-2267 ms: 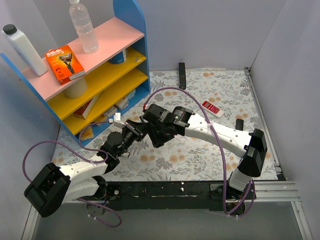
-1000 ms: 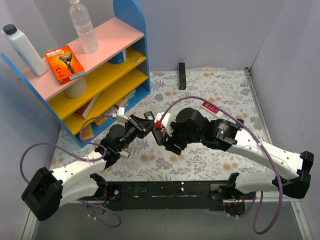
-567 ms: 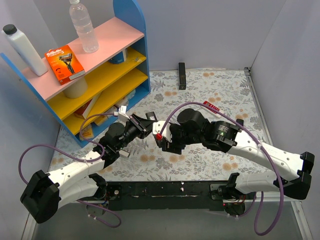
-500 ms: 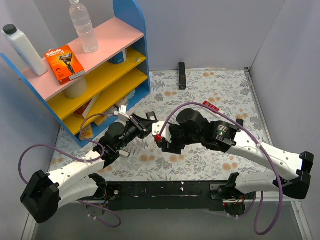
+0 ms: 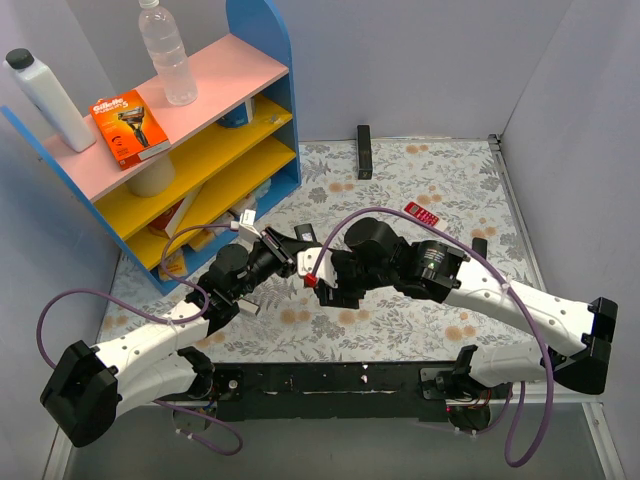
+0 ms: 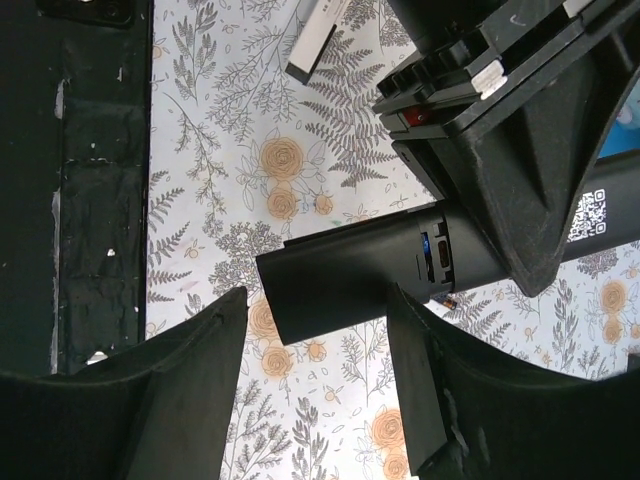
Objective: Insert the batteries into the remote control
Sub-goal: Load the battery cover into the remote control.
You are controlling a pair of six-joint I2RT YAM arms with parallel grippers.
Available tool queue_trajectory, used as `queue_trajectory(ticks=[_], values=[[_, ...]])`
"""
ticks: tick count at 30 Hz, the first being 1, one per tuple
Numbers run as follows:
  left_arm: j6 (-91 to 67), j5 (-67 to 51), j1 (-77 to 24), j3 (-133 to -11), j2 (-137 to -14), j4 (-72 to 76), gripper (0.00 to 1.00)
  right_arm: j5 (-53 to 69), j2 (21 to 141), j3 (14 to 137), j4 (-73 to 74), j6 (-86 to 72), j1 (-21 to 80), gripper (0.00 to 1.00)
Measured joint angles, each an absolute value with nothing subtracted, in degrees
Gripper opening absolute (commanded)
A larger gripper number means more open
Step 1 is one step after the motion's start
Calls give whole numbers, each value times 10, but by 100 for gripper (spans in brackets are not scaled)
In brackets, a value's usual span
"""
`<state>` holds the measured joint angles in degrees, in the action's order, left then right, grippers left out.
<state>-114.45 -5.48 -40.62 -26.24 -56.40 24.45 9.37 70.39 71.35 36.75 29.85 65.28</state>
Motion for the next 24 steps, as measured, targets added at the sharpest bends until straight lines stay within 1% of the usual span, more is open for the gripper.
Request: queue_trajectory(ticks=[14,24], values=[[-1139,-63,-406,-264,-564,235,1,96,720,714,354,308,653,60],[-1127,-69,-402,-270,-565,228,0,76,724,701,324,320,653,55]])
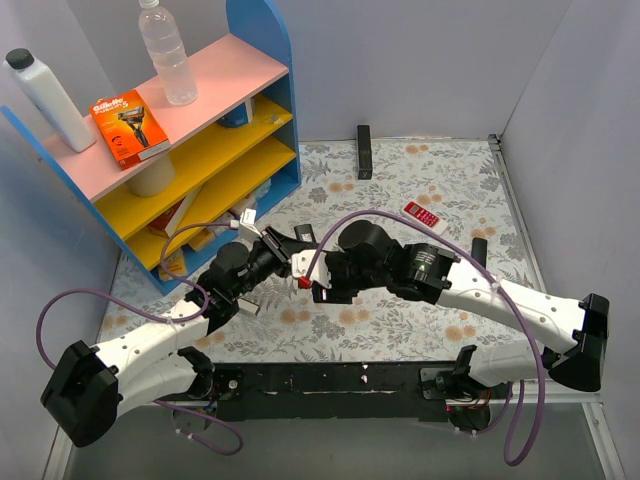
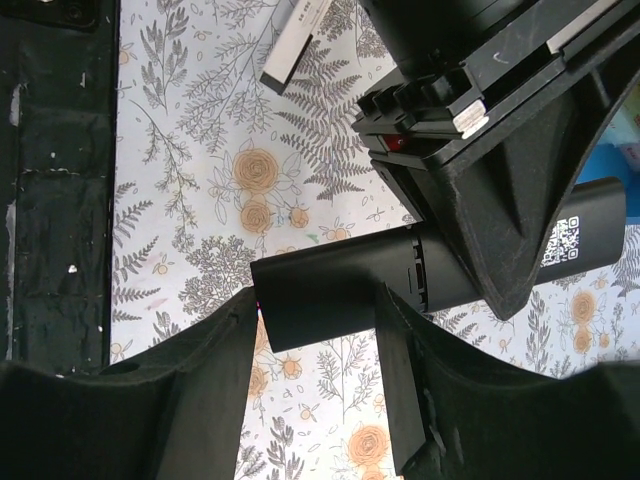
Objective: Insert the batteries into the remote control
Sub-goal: Load the battery cover into the remote control.
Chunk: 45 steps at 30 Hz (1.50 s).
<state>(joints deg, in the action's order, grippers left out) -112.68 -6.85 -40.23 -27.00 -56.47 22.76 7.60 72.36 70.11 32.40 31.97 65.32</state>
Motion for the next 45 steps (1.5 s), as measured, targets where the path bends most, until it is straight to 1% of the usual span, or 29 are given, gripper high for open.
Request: queue_trajectory(ticks=[11,20,26,29,30,32,33,34,35,37,38,39,41,42,43,45], values=[[-1117,-68,-397,-270,-567,216,0,67,728,684,299,329,652,54],[-1110,-41,-391,-270,-552,205,0,108,724,661,273,319,605,54],[-1106,-43,-391,-269,-544,212,0,122,715,658,266,319,600,54],[-1106,-45,-391,-269,-545,212,0,122,715,658,266,317,600,57],[-1106,-46,-391,-269,-546,212,0,122,715,658,266,315,600,61],[-1107,-47,-391,-269,-546,208,0,122,716,659,265,307,600,64],[-1107,-47,-391,-269,-546,206,0,122,717,659,265,302,599,69],[-1107,-48,-391,-269,-546,201,0,121,717,659,265,292,599,71],[-1104,-48,-391,-270,-546,197,0,119,717,659,265,283,598,72],[-1093,-50,-394,-281,-552,176,0,107,717,658,268,260,594,77],[-1085,-49,-395,-292,-560,162,0,100,716,656,267,241,591,78],[-1073,-49,-396,-308,-574,140,0,92,713,649,265,222,587,80],[-1045,-50,-399,-357,-620,91,0,69,700,630,263,179,569,82],[-1030,-50,-401,-382,-645,66,0,59,691,618,264,154,557,87],[-1011,-53,-402,-405,-672,42,0,45,679,606,264,130,544,91],[-977,-60,-405,-441,-725,2,0,15,653,581,262,76,519,93]])
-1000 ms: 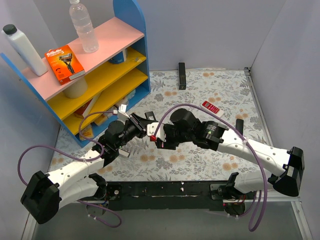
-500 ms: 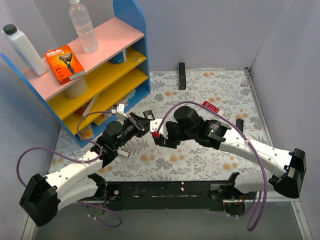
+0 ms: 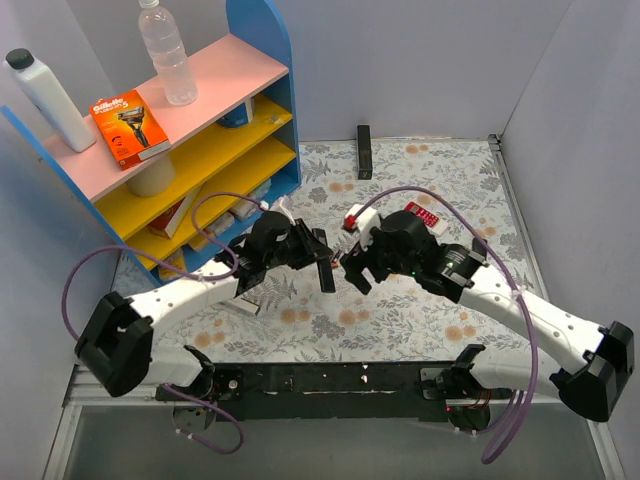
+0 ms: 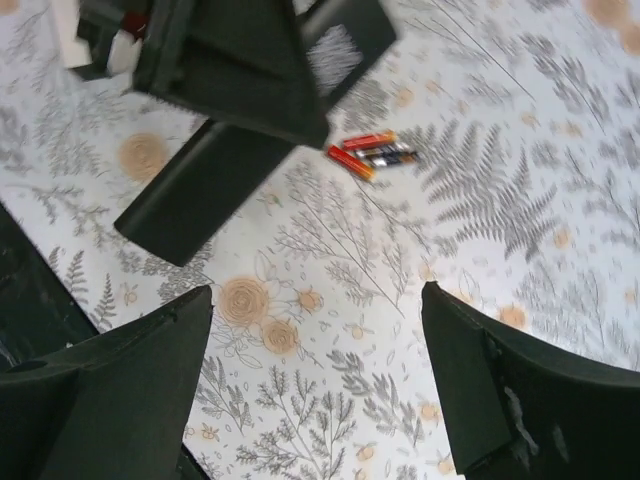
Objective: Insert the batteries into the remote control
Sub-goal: Load the battery cover into the remote control, then place the remote control at the center of the board, then reset both arms
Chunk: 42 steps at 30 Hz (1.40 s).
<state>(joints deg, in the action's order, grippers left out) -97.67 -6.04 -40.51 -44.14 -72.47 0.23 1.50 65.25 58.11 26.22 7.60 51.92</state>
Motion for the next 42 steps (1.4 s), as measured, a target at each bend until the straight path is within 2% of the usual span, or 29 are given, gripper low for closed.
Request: queue_trajectory(ticks=[5,12,13,18,19,21,25,26,28,35,39,42], values=[[-910,-58,-443,-491,-832,-77,0,-80,560,517,264,-51,482,95],[-841,30,-527,-662,-1026,-218,0,-212,449,488,297,-174,468,93],[-835,42,-534,-686,-1051,-236,3,-223,436,484,301,-183,468,92],[-821,111,-567,-764,-1121,-298,36,-270,361,461,320,-223,468,92],[-821,121,-573,-771,-1127,-307,47,-277,350,459,325,-227,468,91],[-819,138,-584,-785,-1134,-323,53,-291,329,459,334,-234,468,91],[-819,156,-600,-802,-1141,-347,80,-310,307,459,344,-243,468,91],[-820,158,-602,-804,-1141,-352,90,-314,305,459,349,-245,468,91],[-825,164,-603,-804,-1141,-360,98,-321,299,459,360,-251,468,91],[-838,180,-598,-773,-1079,-357,98,-347,263,459,387,-255,468,91],[-846,168,-565,-721,-950,-327,98,-366,233,463,404,-252,468,93],[-854,158,-489,-671,-813,-290,98,-383,212,476,411,-241,468,94]])
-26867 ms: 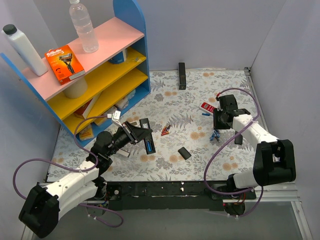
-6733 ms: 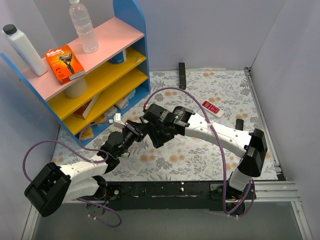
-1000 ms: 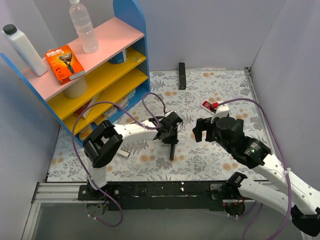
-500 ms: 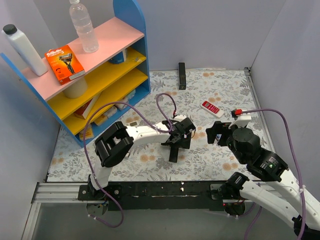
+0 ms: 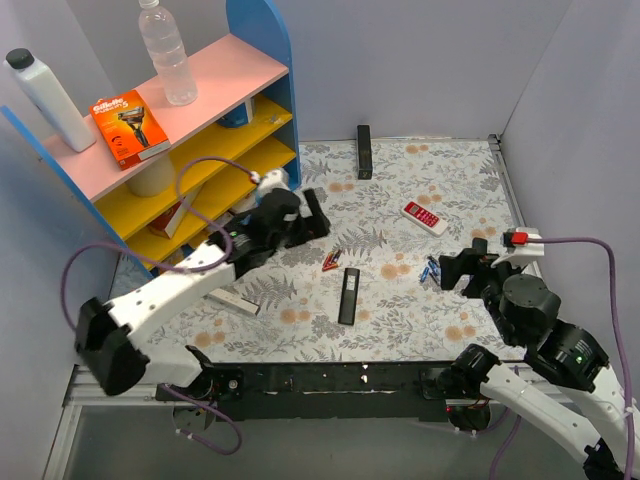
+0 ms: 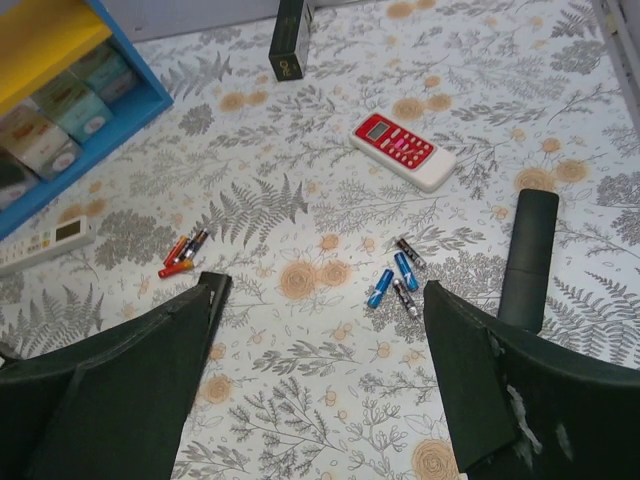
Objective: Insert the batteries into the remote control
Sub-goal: Reset both arms
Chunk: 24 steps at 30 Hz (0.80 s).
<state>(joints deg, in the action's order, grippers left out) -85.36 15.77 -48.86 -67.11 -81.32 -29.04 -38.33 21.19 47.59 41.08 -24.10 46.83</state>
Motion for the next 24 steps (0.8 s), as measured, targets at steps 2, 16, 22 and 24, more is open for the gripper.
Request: queue_trajectory(ticks=[2,16,22,24], values=[[-852,178,-449,-650,-739,-274,98,-396,199,487,411,-233,468,94],[-712,369,-451,-592,-358,-186,98,-458,149,512,412,-174,468,94],[-668,400,-451,-576,-324,-166,98,-469,149,513,398,-155,468,94],[-660,406,-451,-574,-326,-164,98,-471,149,513,391,-149,468,95]])
